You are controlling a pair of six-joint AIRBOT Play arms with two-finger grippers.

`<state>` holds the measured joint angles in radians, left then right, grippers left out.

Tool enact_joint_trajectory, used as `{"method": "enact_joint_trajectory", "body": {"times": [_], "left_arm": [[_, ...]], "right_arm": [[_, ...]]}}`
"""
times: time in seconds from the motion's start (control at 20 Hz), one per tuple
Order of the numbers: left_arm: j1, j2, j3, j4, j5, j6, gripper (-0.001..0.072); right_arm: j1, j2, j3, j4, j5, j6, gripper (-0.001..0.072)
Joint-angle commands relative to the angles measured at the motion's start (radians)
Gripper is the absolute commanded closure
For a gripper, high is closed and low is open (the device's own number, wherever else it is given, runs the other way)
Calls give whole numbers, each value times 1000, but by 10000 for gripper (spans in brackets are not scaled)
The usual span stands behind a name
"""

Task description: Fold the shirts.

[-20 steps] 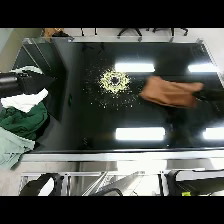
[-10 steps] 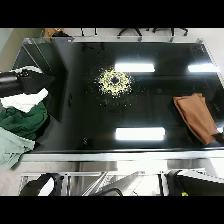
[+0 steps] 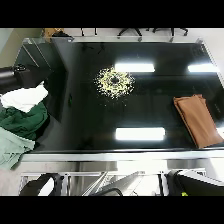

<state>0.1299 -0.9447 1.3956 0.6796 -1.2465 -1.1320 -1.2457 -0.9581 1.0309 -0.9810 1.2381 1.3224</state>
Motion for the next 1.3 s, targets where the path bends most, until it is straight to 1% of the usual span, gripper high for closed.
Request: {"method": "enact_joint_trajectory", "body": {"times": [0.0,0.05,0.1,0.2,0.35,0.45,0.55,0.6,0.7,0.85,0.95,1.25], "left_arm": [[1,-7,6,3,79,-1,692],[2,-13,13,6,79,-1,693],[1,-14,13,6,82,-1,694],[-18,-14,11,10,72,-7,696],[-89,-6,-10,10,-16,-66,696],[-191,42,-135,39,8,-106,696],[-332,104,-293,147,80,-179,696],[-396,135,-361,197,116,-222,696],[-488,183,-447,253,154,-291,696],[-530,224,-486,253,154,-336,693],[-530,241,-485,254,148,-336,693],[-530,257,-485,253,151,-336,692]], "right_arm": [[97,68,74,315,-4,-124,512],[164,80,74,368,-4,-153,610],[251,87,74,393,-6,-178,685],[426,101,74,390,-7,-187,692],[690,130,44,390,-8,-182,692],[888,173,-46,362,-40,-151,692],[1062,203,-145,285,-113,-116,692],[1132,205,-179,256,-124,-100,692],[1207,199,-197,241,-124,-100,692],[1236,197,-197,291,-103,-99,692],[1235,197,-197,334,-72,-100,692],[1235,197,-197,338,-71,-100,692]]}}
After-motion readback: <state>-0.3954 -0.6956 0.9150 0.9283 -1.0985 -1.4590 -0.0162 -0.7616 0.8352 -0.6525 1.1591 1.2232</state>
